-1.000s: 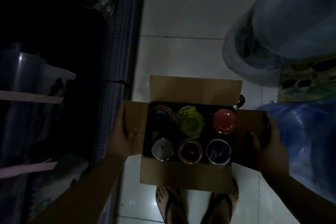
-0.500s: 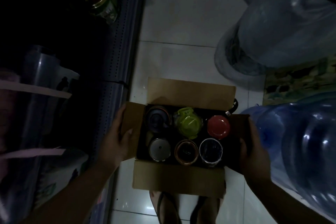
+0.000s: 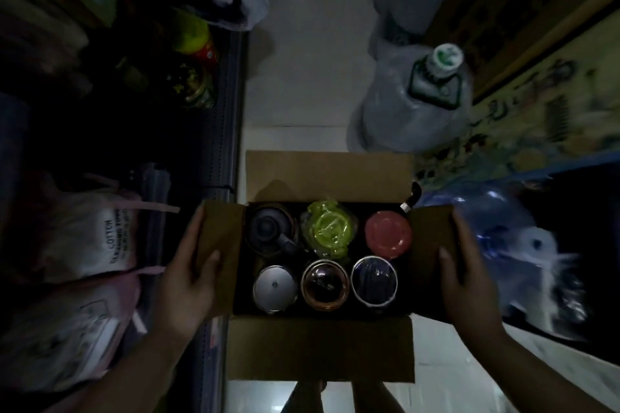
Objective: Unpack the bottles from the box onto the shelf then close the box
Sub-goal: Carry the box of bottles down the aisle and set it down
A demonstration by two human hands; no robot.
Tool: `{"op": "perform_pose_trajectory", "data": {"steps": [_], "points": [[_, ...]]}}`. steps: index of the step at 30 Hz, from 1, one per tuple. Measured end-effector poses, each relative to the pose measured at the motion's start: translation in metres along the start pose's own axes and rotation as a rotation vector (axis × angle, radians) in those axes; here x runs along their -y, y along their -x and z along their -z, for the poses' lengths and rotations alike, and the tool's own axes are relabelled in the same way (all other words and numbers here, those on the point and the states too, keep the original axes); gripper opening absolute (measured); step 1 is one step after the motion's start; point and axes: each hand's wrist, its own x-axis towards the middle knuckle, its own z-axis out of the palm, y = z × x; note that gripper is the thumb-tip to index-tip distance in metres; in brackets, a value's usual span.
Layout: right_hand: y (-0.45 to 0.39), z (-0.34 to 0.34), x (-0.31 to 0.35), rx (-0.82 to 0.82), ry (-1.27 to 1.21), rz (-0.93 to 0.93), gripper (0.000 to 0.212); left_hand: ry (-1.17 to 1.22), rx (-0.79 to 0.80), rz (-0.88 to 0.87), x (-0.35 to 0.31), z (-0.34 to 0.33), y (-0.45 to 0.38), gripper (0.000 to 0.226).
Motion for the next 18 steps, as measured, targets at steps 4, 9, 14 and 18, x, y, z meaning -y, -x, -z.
{"op": "perform_pose_trajectory", "data": {"steps": [4, 9, 14, 18], "points": [[0.027, 0.073, 0.037, -0.013, -0.051, -0.041, 0.056, 0.013, 0.061, -0.026, -0.072, 0.031, 0.025, 0.069], [0.085, 0.162, 0.081, -0.12, -0.093, -0.084, 0.056, -0.064, 0.129, -0.147, -0.156, 0.064, 0.059, 0.071], [0.155, 0.224, 0.09, -0.257, -0.154, -0.172, 0.056, -0.077, 0.244, -0.264, -0.221, 0.074, 0.09, 0.071], [0.214, 0.259, 0.083, -0.387, -0.187, -0.287, 0.058, -0.142, 0.35, -0.387, -0.266, 0.064, 0.117, 0.068]]}}
